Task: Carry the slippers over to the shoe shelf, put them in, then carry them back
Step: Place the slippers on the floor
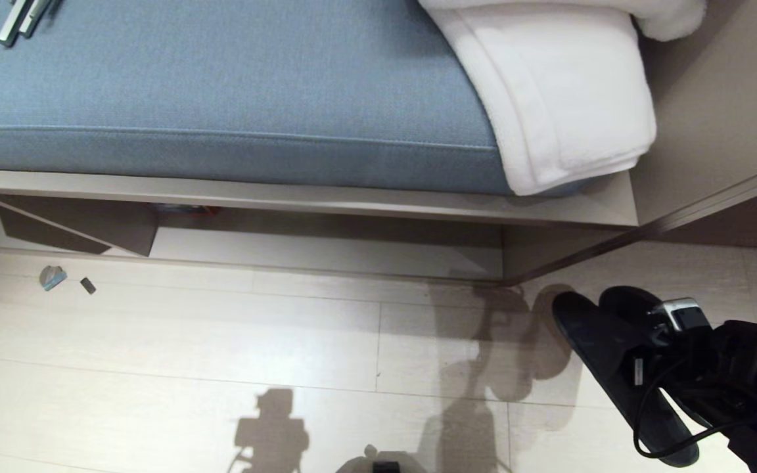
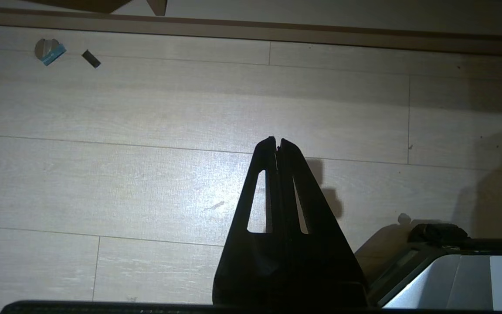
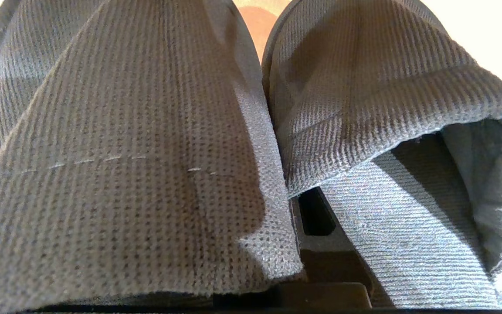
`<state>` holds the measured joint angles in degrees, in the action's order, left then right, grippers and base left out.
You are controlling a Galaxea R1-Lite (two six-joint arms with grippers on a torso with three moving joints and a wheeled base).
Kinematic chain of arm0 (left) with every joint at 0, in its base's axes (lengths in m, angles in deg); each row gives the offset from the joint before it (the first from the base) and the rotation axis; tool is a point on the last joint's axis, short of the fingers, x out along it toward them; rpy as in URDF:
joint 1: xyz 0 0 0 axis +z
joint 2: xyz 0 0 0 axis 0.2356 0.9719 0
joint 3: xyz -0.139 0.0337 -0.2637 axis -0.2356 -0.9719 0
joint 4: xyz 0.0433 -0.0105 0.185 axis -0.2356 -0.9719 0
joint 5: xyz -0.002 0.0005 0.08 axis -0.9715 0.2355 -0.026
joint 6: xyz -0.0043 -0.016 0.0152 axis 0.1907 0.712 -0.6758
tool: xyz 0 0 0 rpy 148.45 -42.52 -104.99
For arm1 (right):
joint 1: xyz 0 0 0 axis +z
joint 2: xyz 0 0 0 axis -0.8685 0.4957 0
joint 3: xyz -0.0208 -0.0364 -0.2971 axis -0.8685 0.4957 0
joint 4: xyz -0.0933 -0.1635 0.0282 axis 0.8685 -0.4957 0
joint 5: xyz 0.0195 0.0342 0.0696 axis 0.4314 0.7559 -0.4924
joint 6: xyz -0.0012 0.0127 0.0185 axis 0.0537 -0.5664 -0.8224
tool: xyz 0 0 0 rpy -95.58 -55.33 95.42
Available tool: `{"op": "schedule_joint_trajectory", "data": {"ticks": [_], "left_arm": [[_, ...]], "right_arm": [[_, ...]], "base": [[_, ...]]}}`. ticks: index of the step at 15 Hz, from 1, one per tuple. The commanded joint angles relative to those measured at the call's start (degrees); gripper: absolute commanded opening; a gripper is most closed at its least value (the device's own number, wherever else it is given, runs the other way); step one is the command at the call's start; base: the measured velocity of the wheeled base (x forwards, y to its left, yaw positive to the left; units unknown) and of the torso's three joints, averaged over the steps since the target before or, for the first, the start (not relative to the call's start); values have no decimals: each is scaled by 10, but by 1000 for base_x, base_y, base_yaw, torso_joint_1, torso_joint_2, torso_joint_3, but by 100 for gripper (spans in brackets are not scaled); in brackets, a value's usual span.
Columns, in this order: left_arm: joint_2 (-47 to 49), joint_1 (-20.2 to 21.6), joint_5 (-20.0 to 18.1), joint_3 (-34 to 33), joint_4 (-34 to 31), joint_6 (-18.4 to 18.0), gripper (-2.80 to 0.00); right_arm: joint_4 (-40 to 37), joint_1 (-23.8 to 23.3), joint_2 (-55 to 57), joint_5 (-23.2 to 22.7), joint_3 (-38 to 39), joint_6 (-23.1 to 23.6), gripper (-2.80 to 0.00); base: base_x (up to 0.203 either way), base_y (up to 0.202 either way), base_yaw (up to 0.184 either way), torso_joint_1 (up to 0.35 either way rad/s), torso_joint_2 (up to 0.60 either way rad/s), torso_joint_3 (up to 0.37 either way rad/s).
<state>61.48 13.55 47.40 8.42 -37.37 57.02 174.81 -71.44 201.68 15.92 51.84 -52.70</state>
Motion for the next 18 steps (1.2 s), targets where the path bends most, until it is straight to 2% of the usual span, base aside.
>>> {"op": "schedule_joint_trajectory", "data": {"ticks": [1,6,11,12,18], "left_arm": [[0,0,0,-4,1,0,-280],[0,0,0,-4,1,0,-280],[0,1,0,-4,1,2,-280],[-1,0,0,-4,1,2,-280],[-1,0,0,-4,1,3,-280]], "right_arm": [[5,1,20,-1,-28,-12,-280],[5,3,33,-4,-51,-24,-280],[5,18,46,-4,-75,-58,-280],[5,18,44,-4,-78,-58,0],[5,23,47,-1,-86,-55,0]], "base": [[0,0,0,5,2,-198],[0,0,0,4,1,-197],[0,0,0,3,2,-196],[0,0,0,4,-1,-117],[0,0,0,-1,1,-14]]}}
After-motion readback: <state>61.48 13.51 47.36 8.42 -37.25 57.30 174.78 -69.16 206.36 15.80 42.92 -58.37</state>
